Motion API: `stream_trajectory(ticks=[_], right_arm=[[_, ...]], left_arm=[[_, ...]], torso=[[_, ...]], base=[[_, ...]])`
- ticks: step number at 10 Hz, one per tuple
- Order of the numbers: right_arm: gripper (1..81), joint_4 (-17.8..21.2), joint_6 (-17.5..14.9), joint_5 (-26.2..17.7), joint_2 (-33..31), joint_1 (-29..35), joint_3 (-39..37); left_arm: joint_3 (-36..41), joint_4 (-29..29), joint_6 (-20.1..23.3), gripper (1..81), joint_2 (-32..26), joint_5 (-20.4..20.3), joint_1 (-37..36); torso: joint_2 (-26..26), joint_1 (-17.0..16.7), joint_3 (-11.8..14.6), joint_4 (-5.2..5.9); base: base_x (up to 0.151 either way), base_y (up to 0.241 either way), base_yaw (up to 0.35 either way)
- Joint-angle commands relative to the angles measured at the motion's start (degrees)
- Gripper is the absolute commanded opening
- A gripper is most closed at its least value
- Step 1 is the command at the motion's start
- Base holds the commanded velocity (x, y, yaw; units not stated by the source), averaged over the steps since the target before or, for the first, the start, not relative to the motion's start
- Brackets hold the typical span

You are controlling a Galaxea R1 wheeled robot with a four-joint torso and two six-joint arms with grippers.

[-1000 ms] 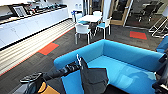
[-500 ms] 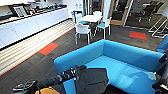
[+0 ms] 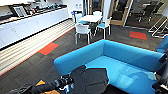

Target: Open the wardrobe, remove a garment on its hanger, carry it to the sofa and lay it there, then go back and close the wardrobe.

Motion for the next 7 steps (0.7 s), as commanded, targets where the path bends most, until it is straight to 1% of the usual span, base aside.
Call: stream_trajectory(ticks=[1,3,5,6,7], right_arm=[[81.1,-0.44,-0.02,-3.17,0.39,-0.58,0.2],[81.1,-0.17,0.33,-3.17,0.56,-0.05,0.02],[81.1,-0.09,0.51,-3.17,0.65,0.38,-0.5],[81.1,-0.09,0.51,-3.17,0.74,0.65,-0.5],[81.1,-0.09,0.51,-3.17,0.83,0.74,-0.59]], left_arm=[[7.09,10.86,0.72,81.1,-4.91,-0.24,1.01],[12.98,21.84,0.81,81.1,-9.04,-0.42,9.9],[21.66,30.95,0.81,81.1,-15.52,-0.5,18.14],[21.95,33.53,0.72,81.1,-16.95,-0.86,22.36],[20.47,35.46,0.72,81.1,-17.3,-0.95,26.15]], torso=[[0.0,0.0,0.0,0.0],[0.0,0.0,0.0,0.0],[0.0,-0.02,0.0,0.0],[0.0,-0.02,0.0,0.0],[0.0,-0.02,0.0,0.0]], base=[[0.0,0.0,0.0],[0.0,0.0,0.0],[0.0,0.0,0.0],[0.0,0.0,0.0],[0.0,0.0,0.0]])
